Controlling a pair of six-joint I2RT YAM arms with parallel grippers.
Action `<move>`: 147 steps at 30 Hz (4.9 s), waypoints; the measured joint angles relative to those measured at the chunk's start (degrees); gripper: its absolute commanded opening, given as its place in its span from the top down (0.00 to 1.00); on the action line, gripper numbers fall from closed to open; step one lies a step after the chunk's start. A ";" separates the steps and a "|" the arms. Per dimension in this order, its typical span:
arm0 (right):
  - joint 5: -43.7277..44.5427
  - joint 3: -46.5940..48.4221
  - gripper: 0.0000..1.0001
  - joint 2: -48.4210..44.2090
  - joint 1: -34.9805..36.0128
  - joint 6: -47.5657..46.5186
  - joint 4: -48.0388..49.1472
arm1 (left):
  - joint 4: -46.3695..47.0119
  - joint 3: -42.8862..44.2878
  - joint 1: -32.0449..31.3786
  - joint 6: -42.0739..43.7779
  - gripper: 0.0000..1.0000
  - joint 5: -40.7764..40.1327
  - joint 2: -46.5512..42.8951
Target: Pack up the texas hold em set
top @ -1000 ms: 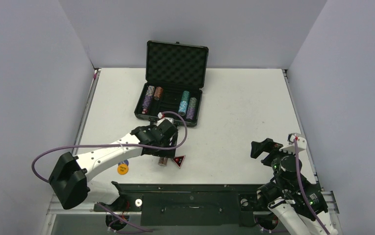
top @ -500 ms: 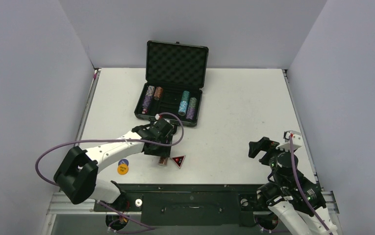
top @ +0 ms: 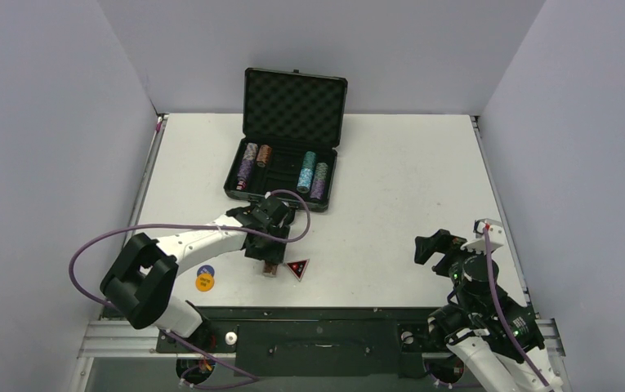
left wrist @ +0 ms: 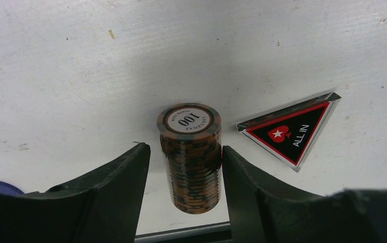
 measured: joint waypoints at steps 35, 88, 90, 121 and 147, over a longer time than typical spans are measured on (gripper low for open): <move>0.00 -0.26 0.07 -0.59 0.00 0.00 0.04 | 0.07 -2.91 0.28 -0.90 0.89 1.36 -0.59; -0.42 -0.79 0.07 0.87 0.31 0.00 0.15 | 4.04 30.29 17.46 18.64 1.00 -9.33 7.10; -0.42 -0.79 0.07 0.87 0.31 0.00 0.20 | 6.93 30.08 17.99 19.76 1.00 -9.14 7.80; 0.35 -0.90 0.07 -1.99 0.31 0.02 0.42 | 9.88 34.73 21.64 23.06 1.00 -1.95 26.43; 0.66 -0.90 0.07 -2.19 0.31 0.02 0.42 | 6.64 43.28 22.10 23.80 0.98 -5.09 35.32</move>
